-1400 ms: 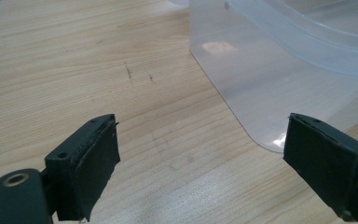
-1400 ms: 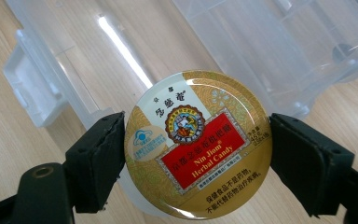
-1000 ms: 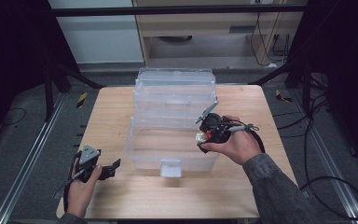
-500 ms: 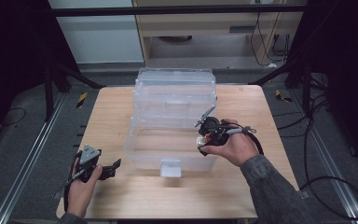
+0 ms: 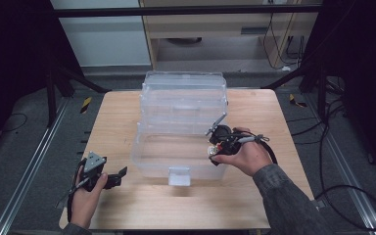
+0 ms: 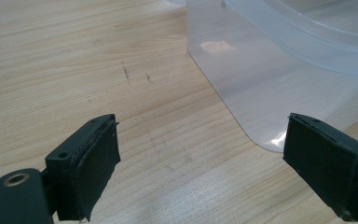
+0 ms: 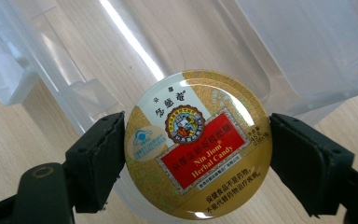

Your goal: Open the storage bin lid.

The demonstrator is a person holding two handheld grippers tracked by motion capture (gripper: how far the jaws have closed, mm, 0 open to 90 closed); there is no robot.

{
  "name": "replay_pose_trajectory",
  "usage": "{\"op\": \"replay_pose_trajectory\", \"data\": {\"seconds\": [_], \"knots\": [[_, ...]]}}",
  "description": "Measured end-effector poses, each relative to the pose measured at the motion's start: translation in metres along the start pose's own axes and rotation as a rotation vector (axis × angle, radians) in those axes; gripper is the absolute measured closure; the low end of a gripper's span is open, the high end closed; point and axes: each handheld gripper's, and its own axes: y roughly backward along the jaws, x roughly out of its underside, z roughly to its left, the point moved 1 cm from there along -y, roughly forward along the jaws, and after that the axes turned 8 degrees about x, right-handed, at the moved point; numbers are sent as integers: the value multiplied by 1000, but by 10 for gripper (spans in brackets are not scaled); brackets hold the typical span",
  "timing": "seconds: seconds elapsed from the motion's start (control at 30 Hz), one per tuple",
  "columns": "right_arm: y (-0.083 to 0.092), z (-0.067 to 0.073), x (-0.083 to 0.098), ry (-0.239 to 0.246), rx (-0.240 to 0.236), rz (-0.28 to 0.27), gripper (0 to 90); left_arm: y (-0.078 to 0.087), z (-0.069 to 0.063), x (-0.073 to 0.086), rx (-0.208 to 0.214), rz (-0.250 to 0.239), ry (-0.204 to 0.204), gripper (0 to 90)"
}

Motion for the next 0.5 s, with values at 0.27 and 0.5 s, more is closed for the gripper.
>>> {"op": "replay_pose_trajectory", "data": {"seconds": [0.27, 0.5], "knots": [[-3, 1, 0, -7, -6, 11, 208, 0, 0, 0, 0, 0, -1, 94], [-4, 1, 1, -14, -12, 16, 208, 0, 0, 0, 0, 0, -1, 94]]}}
